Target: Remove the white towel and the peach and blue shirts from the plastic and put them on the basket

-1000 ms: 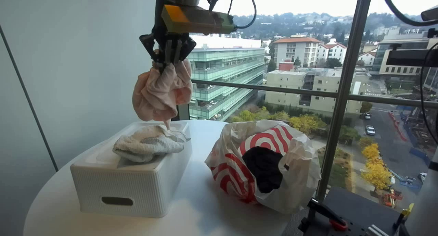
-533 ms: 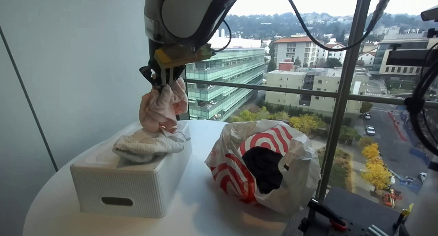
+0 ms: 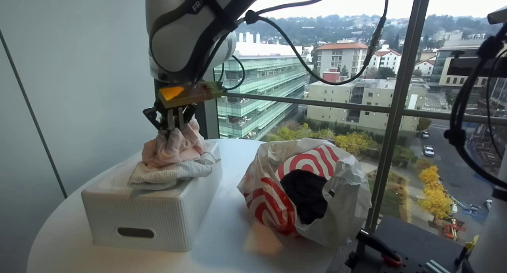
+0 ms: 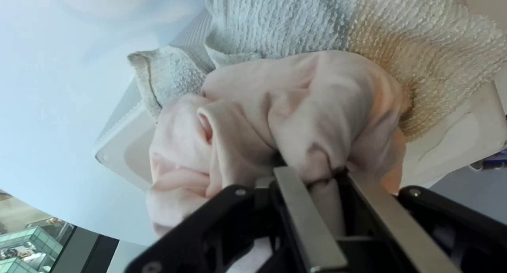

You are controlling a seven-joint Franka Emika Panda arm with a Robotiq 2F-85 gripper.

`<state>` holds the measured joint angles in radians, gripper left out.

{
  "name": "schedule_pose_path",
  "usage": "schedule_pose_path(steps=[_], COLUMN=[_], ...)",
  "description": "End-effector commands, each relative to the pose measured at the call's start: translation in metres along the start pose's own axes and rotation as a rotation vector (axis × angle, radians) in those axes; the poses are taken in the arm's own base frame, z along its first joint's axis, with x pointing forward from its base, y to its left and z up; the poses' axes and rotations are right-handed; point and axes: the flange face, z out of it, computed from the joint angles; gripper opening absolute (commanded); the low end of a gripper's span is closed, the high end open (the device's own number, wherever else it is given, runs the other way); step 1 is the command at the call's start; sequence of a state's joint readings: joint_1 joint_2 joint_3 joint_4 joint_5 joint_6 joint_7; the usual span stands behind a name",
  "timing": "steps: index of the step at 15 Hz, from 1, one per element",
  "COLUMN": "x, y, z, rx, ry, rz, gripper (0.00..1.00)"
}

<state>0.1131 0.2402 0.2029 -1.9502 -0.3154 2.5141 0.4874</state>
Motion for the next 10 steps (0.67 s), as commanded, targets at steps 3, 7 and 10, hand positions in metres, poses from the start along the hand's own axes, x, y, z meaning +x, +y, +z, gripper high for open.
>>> schedule_pose_path(steps=[3, 7, 10], x=[-0.014, -0.039, -0.064], y=[-0.006, -0.005, 0.014], z=[-0.029, -0.074, -0.104], rx=[0.022, 0.085, 0.103], ry=[-0.060, -0.035, -0.063], rz=[-0.021, -0.023, 0.056], gripper=[0.74, 1.00, 1.00])
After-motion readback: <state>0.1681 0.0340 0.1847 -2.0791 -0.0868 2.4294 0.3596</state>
